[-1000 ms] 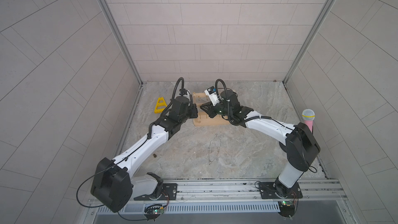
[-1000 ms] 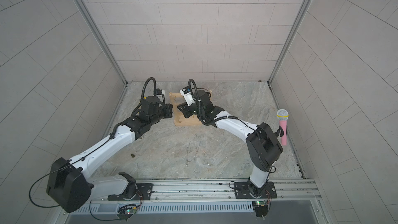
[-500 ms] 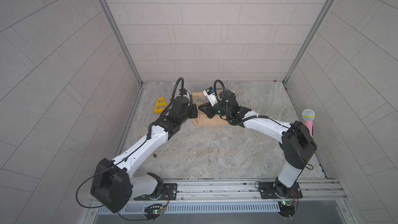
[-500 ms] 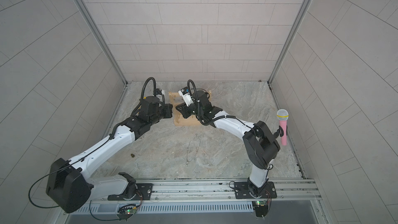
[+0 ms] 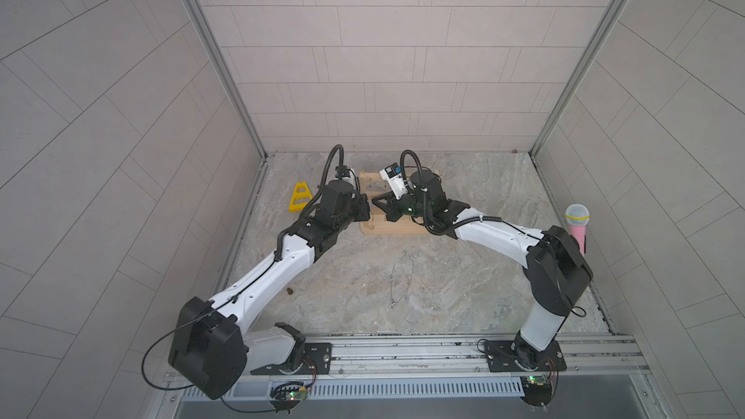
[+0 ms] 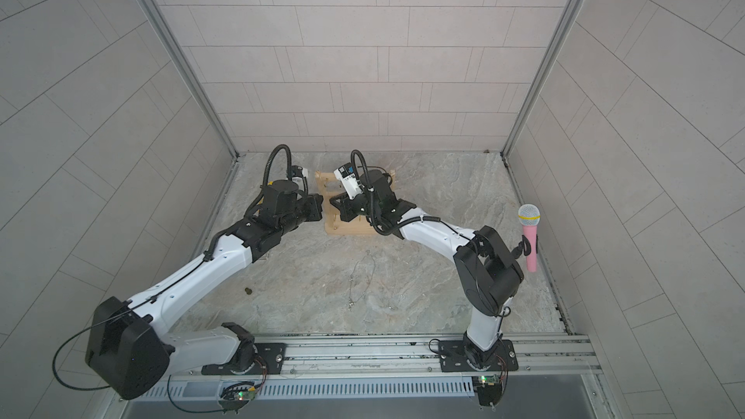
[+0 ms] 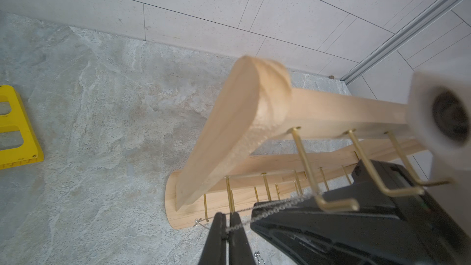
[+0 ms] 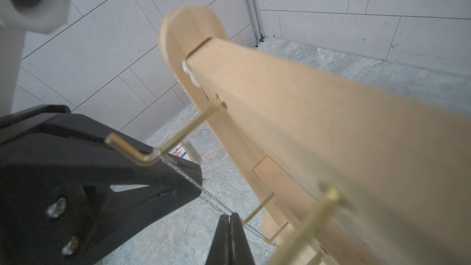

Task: Hang the necklace on the jewelry display stand
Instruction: Hang the necklace on the stand.

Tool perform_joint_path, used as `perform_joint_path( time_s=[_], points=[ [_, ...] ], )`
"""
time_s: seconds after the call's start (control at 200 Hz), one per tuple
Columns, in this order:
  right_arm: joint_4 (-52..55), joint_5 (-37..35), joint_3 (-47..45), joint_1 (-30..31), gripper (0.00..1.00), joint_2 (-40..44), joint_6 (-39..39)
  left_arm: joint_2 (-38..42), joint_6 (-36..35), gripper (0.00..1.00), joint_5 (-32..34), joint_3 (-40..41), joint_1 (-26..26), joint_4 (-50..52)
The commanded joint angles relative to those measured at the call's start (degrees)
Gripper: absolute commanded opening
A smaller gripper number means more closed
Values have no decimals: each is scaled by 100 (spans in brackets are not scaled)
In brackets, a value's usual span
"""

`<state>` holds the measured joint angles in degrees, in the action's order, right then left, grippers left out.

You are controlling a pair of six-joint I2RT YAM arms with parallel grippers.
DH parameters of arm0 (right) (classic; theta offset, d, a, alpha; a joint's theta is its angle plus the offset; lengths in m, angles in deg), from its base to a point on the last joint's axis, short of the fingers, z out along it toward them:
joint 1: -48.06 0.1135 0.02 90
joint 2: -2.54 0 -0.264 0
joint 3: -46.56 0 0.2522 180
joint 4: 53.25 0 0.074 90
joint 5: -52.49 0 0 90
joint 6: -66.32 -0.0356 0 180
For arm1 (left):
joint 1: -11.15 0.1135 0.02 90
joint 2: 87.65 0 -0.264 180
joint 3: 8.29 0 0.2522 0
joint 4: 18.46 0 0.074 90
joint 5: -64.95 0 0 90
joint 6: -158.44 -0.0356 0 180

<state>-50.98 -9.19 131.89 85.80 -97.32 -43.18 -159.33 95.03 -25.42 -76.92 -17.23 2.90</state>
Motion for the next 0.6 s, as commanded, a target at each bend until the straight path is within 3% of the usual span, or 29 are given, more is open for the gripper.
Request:
perform_joint_path(
  time_s=[0.0,0.29,0.595],
  points=[
    [-63,6,-238,61,12,342,2,150,0,3,2,-68,25,102],
    [-187,-380,-626,114,18,742,51,137,44,3,-73,-68,26,85],
    [-759,-1784,-808,542,19,719,146,112,100,3,-188,-67,30,80]
  ],
)
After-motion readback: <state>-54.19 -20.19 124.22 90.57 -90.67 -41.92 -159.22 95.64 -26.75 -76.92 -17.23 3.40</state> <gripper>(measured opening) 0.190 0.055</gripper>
